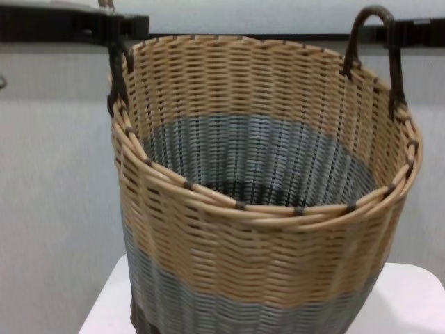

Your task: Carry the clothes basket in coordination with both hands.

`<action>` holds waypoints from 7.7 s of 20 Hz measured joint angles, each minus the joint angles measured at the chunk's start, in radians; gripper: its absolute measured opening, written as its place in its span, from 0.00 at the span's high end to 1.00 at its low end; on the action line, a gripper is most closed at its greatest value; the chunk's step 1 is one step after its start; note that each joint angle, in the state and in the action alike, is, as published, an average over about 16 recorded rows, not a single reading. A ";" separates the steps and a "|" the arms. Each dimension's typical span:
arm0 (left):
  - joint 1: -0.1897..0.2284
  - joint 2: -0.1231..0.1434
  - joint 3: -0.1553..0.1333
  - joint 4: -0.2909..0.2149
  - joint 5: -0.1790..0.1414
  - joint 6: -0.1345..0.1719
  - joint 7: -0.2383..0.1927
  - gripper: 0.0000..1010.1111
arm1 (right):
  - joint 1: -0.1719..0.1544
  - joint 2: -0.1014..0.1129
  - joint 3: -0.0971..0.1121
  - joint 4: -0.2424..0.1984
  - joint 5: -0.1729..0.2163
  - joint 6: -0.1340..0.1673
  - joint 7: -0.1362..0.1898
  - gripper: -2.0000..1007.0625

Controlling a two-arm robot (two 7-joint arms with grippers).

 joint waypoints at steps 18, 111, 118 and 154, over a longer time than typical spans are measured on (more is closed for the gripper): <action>-0.019 -0.003 -0.010 -0.047 -0.003 0.018 -0.014 1.00 | 0.001 0.011 0.011 -0.036 0.056 -0.015 -0.004 0.97; -0.020 -0.003 -0.007 -0.026 -0.001 0.010 -0.013 1.00 | 0.016 0.005 -0.010 -0.010 0.038 -0.036 -0.002 0.97; -0.017 -0.005 -0.008 0.012 0.002 -0.003 -0.013 1.00 | 0.049 -0.021 -0.050 0.051 0.010 -0.070 0.006 0.97; -0.164 -0.086 0.039 0.454 0.076 -0.145 -0.152 1.00 | 0.266 -0.280 -0.167 0.625 -0.158 -0.244 0.060 0.97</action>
